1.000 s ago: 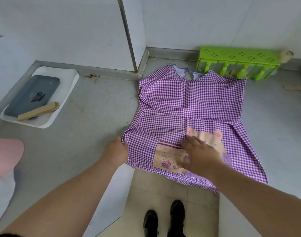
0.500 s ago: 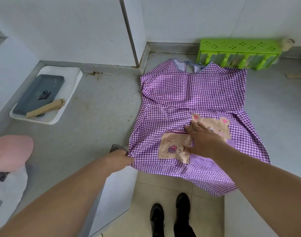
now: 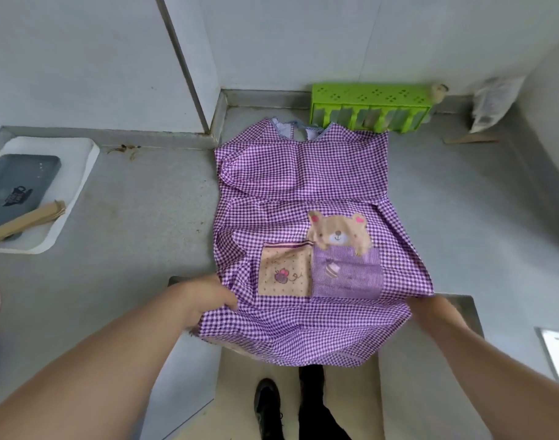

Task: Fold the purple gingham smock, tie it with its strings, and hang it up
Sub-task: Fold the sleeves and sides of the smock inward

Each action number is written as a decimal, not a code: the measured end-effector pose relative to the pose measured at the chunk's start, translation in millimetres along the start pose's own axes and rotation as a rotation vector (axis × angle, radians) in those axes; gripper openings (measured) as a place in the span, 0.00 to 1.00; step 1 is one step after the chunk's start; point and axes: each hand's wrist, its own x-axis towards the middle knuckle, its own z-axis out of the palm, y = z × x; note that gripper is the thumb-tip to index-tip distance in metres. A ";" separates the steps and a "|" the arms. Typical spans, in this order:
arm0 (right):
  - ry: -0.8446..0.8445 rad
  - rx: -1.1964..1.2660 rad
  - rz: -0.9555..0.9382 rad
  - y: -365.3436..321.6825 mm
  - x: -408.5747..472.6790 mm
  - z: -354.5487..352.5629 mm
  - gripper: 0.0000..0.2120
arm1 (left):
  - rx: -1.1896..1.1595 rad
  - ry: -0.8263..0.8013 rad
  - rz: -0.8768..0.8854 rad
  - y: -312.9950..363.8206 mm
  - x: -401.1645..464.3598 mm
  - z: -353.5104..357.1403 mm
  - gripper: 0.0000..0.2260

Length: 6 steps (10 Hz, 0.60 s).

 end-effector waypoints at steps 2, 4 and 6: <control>-0.046 0.223 0.073 15.2 10.8 12.6 0.09 | -0.091 -0.042 0.045 4.9 1.2 -6.0 0.34; -0.123 0.389 0.130 13.3 20.0 4.6 0.22 | -0.142 -0.019 0.011 7.6 -6.4 -5.9 0.30; -0.209 0.070 0.048 15.7 26.4 -8.0 0.16 | -0.138 -0.016 0.033 23.6 -24.0 -17.9 0.27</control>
